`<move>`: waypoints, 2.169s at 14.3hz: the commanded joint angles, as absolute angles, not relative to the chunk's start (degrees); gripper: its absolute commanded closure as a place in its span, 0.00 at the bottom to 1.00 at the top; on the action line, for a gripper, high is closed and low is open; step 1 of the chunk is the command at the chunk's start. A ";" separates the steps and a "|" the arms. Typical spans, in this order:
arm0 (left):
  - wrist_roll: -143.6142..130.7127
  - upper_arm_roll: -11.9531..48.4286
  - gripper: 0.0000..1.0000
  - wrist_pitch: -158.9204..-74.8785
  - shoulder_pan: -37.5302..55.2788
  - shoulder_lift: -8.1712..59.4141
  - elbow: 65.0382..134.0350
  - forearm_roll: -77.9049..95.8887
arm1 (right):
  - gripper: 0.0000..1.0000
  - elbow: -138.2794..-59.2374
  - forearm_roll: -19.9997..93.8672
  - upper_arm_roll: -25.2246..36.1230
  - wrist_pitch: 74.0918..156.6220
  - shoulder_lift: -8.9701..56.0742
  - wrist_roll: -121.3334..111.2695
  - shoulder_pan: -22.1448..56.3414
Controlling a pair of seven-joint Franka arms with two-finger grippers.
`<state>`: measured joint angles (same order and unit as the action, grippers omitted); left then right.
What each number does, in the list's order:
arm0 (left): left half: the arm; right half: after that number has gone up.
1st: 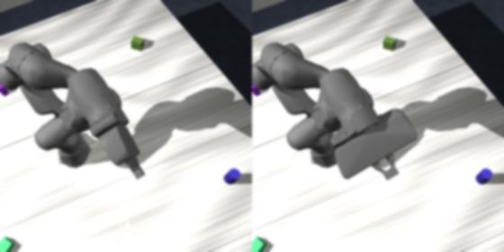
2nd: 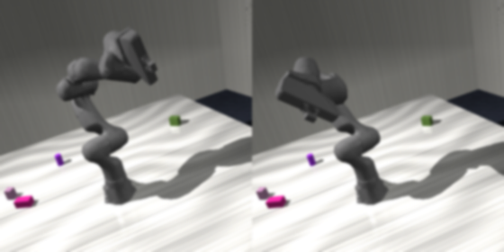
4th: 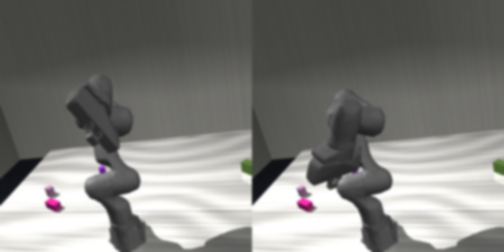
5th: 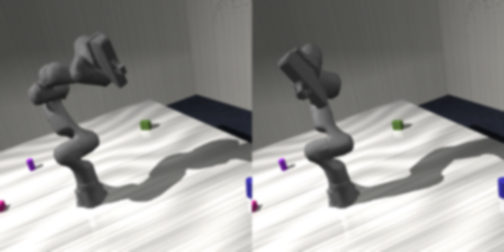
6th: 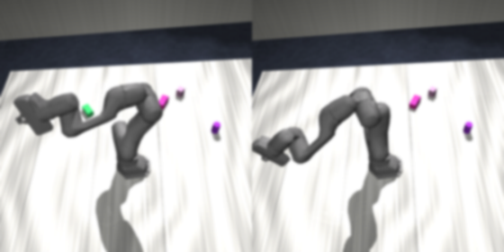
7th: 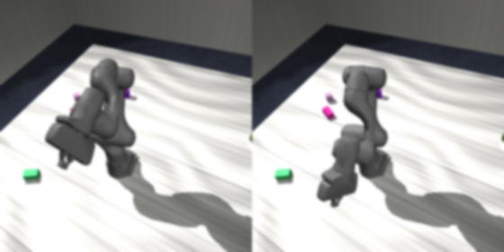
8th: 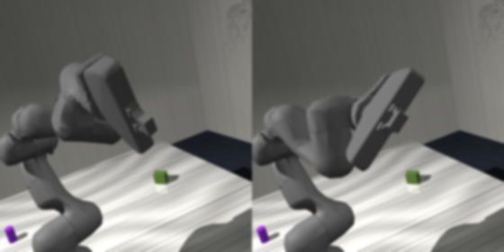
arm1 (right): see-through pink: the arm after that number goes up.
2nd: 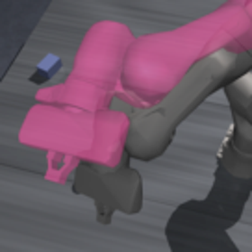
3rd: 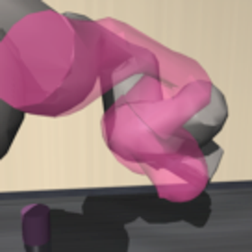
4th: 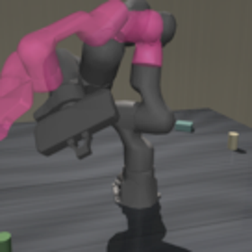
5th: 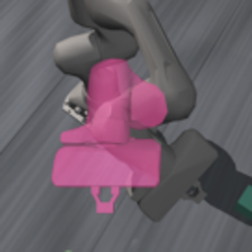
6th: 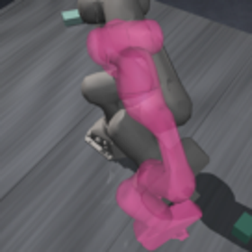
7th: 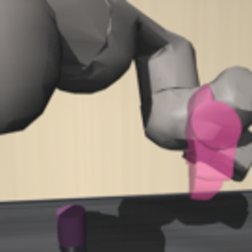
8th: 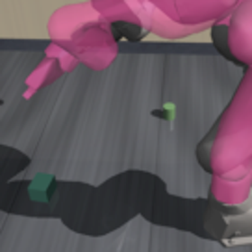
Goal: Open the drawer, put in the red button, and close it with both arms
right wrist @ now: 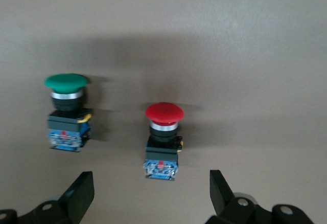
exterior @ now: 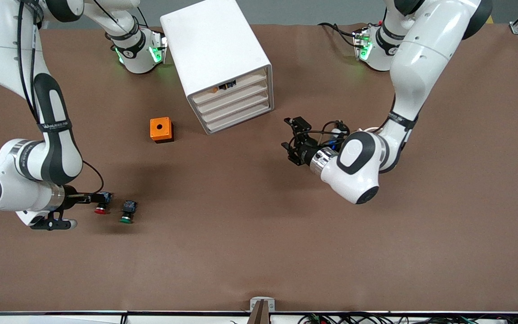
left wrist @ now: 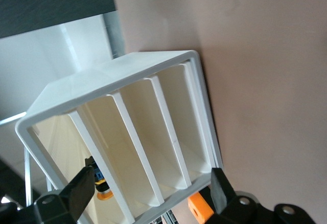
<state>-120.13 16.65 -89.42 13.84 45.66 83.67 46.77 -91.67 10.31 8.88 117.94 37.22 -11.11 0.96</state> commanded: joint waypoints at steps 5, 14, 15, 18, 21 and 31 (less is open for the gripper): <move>-125.59 18.28 0.00 -86.75 19.94 49.75 82.09 50.98 | 0.00 -93.86 14.31 8.44 124.18 40.34 -12.57 -0.35; -127.09 18.28 0.26 -84.99 26.18 51.33 83.58 51.42 | 0.62 -95.98 19.25 8.70 123.93 40.52 -12.31 0.35; -127.18 18.28 0.28 -84.56 26.97 51.33 83.76 51.42 | 0.82 -95.98 19.16 8.79 123.84 40.43 -12.30 0.44; -127.62 18.28 0.43 -84.38 28.47 51.42 84.64 51.85 | 1.00 -95.80 19.16 8.79 123.84 40.34 -12.39 0.44; -127.62 18.28 0.66 -84.37 28.65 51.42 84.90 52.12 | 1.00 -95.10 19.16 8.79 122.62 40.17 -9.08 0.53; -127.62 18.02 0.94 -84.38 26.46 51.33 84.55 54.23 | 1.00 -84.29 15.82 8.79 96.87 35.96 15.62 5.27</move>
